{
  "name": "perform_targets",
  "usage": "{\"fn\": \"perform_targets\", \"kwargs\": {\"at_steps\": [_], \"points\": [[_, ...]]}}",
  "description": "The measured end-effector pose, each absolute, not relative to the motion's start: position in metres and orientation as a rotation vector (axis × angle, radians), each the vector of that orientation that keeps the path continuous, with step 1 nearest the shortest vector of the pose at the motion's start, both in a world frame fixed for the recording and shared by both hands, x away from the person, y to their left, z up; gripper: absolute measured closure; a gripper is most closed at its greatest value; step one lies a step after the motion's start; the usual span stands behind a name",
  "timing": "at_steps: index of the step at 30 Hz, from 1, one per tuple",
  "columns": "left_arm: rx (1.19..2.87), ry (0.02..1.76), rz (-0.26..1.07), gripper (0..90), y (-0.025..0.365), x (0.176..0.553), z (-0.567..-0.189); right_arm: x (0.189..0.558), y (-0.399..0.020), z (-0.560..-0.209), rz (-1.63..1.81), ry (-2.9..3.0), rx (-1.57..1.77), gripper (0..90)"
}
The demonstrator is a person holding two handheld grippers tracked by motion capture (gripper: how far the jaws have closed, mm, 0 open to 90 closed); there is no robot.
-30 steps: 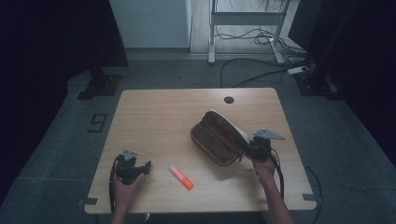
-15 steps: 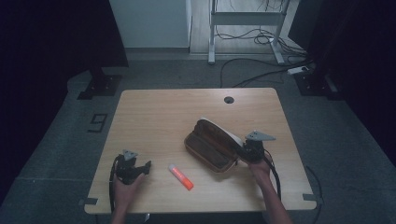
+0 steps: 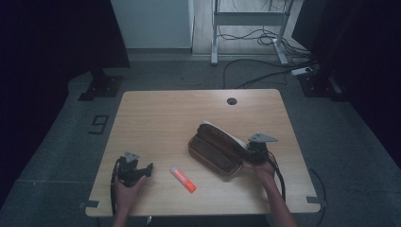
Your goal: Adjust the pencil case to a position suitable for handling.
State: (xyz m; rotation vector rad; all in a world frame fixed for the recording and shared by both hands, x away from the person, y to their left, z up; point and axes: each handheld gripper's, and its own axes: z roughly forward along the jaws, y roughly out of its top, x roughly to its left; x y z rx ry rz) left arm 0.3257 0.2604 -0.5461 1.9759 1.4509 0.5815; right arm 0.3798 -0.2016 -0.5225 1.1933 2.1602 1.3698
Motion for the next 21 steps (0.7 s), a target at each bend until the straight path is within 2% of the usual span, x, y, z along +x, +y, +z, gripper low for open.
{"fn": "perform_targets", "kwargs": {"at_steps": [6, 7, 13, 21], "points": [[1.976, 1.451, 0.581, 22.1, 0.26, 0.326, -0.546, 0.379, -0.203, -0.522, 1.363, 2.154, 1.191, 70.9], [1.976, 1.451, 0.581, 22.1, 0.26, 0.326, -0.546, 0.378, -0.203, -0.52, 1.362, 2.141, 1.19, 65.4], [1.976, 1.451, 0.581, 22.1, 0.26, 0.326, -0.546, 0.374, -0.207, -0.512, 1.343, 2.079, 1.199, 46.4], [1.976, 1.451, 0.581, 22.2, 0.26, 0.326, -0.546, 0.363, -0.212, -0.493, 1.317, 1.984, 1.186, 33.4]]}}
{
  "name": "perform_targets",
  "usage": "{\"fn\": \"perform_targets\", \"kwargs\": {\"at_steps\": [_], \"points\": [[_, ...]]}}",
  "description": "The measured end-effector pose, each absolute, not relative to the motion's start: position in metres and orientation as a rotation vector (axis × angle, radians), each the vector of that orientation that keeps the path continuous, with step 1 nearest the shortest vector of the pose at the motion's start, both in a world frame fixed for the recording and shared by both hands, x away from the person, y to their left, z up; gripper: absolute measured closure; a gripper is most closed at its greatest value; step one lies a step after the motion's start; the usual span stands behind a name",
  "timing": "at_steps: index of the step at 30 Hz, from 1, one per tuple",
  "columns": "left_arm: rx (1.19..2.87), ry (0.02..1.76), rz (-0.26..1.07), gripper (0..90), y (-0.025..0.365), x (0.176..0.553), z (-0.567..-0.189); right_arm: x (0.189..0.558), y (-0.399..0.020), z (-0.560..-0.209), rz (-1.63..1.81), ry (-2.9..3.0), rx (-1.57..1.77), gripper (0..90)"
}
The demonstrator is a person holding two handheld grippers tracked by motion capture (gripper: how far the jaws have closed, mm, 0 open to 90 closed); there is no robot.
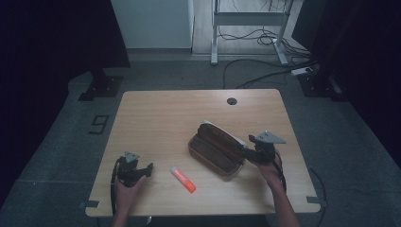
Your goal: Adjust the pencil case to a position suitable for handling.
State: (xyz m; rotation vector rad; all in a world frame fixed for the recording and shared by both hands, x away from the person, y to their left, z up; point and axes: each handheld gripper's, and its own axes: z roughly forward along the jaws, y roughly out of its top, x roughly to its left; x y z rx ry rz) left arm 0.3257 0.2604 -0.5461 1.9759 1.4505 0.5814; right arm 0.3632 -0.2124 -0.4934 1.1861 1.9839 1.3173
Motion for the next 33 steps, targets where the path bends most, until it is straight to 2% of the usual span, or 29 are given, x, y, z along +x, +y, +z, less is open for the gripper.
{"fn": "perform_targets", "kwargs": {"at_steps": [8, 16, 33], "points": [[1.976, 1.451, 0.581, 22.1, 0.26, 0.326, -0.546, 0.352, -0.212, -0.474, 1.369, 1.945, 1.153, 31.7], [1.976, 1.451, 0.581, 22.2, 0.26, 0.326, -0.546, 0.336, -0.191, -0.46, 1.437, 1.97, 1.073, 32.7], [1.976, 1.451, 0.581, 22.1, 0.26, 0.326, -0.546, 0.32, -0.136, -0.468, 1.468, 2.123, 0.943, 34.8]]}}
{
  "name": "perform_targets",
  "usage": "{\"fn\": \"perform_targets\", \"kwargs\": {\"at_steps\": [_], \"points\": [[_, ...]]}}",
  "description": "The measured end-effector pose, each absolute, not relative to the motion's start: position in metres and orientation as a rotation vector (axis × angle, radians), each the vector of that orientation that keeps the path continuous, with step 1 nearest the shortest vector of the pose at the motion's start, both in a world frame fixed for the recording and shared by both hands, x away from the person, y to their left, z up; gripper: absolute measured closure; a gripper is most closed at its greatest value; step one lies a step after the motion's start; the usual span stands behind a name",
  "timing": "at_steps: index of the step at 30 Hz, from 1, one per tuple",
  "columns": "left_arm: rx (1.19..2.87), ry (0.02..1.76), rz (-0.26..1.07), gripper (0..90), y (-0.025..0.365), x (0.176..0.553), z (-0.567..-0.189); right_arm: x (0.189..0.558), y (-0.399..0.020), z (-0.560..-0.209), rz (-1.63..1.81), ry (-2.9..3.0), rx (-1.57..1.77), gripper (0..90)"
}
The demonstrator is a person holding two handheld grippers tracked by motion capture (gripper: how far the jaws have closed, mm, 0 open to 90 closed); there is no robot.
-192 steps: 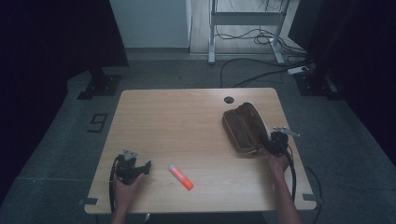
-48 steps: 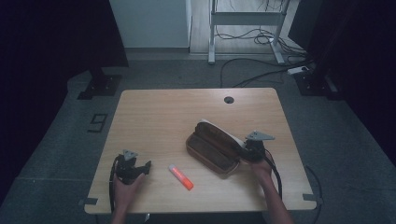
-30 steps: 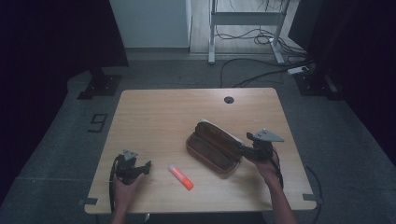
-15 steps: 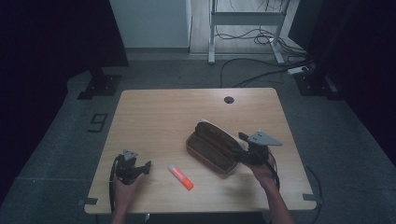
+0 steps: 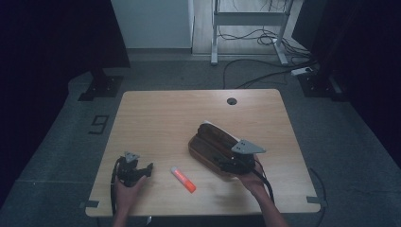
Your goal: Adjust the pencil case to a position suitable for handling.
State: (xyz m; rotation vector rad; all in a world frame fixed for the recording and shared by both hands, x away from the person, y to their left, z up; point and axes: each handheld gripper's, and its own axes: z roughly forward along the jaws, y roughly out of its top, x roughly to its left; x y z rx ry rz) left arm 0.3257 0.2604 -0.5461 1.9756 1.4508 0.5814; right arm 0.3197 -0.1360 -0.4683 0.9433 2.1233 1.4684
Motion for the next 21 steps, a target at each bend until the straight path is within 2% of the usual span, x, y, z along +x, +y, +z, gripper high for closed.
{"fn": "perform_targets", "kwargs": {"at_steps": [21], "points": [[1.976, 1.451, 0.581, 22.1, 0.26, 0.326, -0.546, 0.309, -0.092, -0.49, 1.475, 2.272, 0.872, 34.9]]}}
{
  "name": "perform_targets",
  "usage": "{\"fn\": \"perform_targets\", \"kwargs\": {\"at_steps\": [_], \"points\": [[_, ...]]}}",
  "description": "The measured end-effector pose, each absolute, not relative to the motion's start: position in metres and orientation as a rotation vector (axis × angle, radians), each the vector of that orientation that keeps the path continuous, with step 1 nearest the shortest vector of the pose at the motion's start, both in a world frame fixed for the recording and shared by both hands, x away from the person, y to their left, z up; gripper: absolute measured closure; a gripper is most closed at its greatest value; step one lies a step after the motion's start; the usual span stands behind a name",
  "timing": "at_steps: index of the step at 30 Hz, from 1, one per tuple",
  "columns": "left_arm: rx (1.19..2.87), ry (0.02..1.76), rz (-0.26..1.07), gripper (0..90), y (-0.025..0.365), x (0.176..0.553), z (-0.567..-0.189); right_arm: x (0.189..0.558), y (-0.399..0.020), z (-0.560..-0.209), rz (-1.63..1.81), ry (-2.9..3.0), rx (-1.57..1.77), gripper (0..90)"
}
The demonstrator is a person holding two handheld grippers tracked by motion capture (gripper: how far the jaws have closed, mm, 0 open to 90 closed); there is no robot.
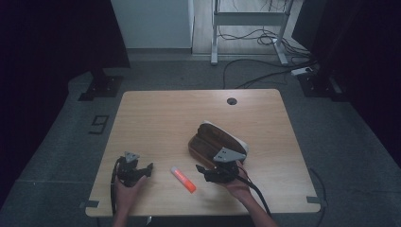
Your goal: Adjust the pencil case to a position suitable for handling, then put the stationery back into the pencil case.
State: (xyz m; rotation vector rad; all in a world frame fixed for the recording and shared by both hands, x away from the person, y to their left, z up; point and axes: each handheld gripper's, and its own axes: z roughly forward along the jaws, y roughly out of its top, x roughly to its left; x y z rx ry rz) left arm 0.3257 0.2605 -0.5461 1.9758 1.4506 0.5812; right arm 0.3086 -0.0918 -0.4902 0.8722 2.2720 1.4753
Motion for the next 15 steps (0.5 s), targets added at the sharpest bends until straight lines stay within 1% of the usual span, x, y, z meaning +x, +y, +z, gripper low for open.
{"fn": "perform_targets", "kwargs": {"at_steps": [15], "points": [[1.976, 1.451, 0.581, 22.1, 0.26, 0.326, -0.546, 0.304, -0.07, -0.504, 1.45, 2.343, 0.868, 35.2]]}}
